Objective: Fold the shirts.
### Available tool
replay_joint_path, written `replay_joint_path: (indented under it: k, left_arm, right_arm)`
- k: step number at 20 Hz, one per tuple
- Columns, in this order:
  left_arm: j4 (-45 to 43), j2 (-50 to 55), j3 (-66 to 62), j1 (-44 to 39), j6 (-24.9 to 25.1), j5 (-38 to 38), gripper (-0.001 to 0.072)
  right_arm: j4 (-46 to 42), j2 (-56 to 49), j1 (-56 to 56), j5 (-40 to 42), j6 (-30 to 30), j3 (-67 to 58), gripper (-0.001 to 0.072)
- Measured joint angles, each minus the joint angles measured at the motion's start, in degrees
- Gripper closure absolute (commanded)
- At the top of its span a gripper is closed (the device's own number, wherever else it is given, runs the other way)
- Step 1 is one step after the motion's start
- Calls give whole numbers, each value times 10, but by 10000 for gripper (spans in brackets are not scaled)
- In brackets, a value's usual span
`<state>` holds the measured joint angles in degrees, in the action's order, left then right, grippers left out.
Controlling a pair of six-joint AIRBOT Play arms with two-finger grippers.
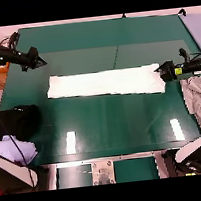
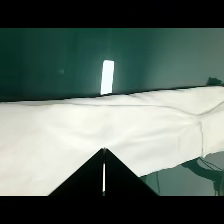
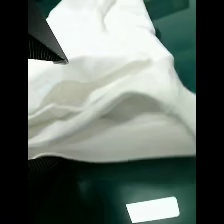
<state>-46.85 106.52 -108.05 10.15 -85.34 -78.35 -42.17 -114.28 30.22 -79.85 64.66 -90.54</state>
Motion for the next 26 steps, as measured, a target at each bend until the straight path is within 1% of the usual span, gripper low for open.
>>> replay_joint_path:
  k: [1,2,3,5,6,8,11,14,19,22,26]
  left_arm:
    - [6,0,-1,-2,1,-2,680]
    - [9,0,-1,-7,1,-2,681]
    - [14,0,-2,-13,1,-5,681]
    - [19,0,-2,-28,4,-5,681]
    - [20,0,-2,-38,7,-5,680]
    - [23,1,-2,-65,16,5,680]
    - [25,3,5,-124,26,47,679]
    - [25,22,22,-205,37,116,680]
    - [40,101,32,-339,42,246,681]
    - [67,140,31,-388,35,312,681]
    - [96,172,30,-428,30,358,681]
  right_arm:
    - [7,-8,-8,-5,-11,-3,66]
    - [10,-14,-15,-8,-19,-4,225]
    - [6,-21,-22,-7,-25,-7,454]
    - [6,-30,-32,-12,-32,-13,680]
    - [1,-31,-36,-12,-34,-19,697]
    - [-1,-35,-40,-19,-34,-35,698]
    - [0,-33,-44,-42,-22,-76,698]
    - [4,-15,-53,-85,-1,-127,698]
    - [17,49,-83,-169,59,-211,697]
    - [41,97,-111,-194,85,-231,697]
    - [62,143,-150,-208,108,-240,697]
